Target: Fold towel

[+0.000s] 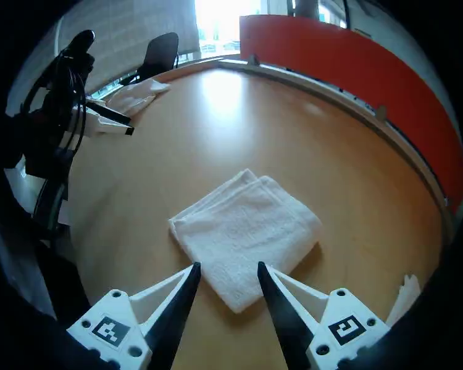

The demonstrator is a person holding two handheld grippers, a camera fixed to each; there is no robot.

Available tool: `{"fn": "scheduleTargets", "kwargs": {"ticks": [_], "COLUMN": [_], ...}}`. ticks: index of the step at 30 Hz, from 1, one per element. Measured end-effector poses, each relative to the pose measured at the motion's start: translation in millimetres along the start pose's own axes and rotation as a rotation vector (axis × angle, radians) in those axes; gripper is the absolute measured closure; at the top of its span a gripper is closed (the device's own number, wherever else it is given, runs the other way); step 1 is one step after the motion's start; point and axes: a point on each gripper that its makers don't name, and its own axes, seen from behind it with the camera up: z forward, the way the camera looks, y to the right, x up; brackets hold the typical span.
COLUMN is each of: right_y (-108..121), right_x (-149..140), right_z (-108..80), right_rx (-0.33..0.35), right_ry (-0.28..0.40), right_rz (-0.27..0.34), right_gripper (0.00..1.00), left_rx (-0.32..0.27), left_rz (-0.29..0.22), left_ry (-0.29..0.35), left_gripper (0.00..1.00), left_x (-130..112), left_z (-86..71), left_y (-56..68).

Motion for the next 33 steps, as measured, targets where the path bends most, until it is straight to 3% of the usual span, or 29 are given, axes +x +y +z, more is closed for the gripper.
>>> {"fn": "scheduleTargets", "kwargs": {"ticks": [29,33], "right_y": [8,7], "right_x": [-52,-55], "right_z": [1.4,1.4], "right_rx": [-0.029,-0.028], "right_ry": [-0.113,-0.123], "right_rz": [0.012,0.011], "right_gripper": [0.30,0.37], "left_rx": [-0.003,-0.004], "left_rz": [0.005,0.005], "left_ry": [-0.004,-0.003], "left_gripper": [0.11,0.11], "left_x": [0,1], "left_z": [2.8,3.3], "left_y": [2.0,1.7]}}
